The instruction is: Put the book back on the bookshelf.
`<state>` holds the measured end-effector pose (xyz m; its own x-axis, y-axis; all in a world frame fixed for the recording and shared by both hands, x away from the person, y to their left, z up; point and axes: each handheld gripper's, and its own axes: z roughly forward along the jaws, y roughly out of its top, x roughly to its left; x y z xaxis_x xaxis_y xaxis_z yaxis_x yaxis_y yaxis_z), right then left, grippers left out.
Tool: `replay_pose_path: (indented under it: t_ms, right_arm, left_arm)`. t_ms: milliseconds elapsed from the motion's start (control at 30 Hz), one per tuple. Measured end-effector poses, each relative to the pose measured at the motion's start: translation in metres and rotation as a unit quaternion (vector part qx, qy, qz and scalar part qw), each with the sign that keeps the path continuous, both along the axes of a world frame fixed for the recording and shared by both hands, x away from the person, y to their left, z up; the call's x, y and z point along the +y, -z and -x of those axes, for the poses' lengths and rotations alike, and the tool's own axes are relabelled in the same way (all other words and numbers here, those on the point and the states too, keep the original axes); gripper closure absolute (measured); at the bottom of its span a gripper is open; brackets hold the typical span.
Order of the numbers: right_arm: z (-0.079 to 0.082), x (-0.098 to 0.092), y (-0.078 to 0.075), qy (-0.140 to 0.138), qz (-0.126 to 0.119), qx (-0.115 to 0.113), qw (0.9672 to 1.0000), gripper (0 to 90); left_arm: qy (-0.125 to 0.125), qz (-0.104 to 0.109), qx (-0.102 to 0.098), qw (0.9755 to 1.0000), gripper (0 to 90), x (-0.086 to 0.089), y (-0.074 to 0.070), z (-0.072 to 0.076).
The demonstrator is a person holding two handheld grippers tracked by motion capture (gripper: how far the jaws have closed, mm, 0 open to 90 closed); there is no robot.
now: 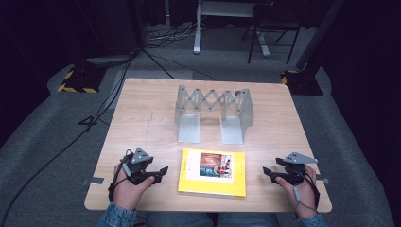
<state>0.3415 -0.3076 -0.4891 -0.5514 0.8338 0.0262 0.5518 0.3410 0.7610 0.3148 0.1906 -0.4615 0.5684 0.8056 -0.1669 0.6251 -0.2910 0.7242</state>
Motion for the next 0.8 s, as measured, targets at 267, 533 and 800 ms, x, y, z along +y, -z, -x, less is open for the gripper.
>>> replay_pose_path:
  t_ms: [267, 533, 800]
  right_arm:
    - [0.018, 0.021, -0.012, -0.044, -0.013, 0.017, 0.9988, 26.6]
    - [0.029, 0.036, -0.015, -0.077, -0.009, 0.02, 0.9968, 23.3]
    - [0.037, 0.053, -0.008, -0.116, -0.008, 0.033, 0.9926, 18.0]
  left_arm:
    - [0.032, 0.007, 0.009, 0.9994, 28.7, -0.022, 0.004, -0.002]
    - [0.043, 0.013, 0.019, 0.9988, 29.6, -0.035, 0.015, -0.004]
    - [0.035, 0.009, 0.032, 0.9988, 29.8, -0.04, 0.025, -0.007]
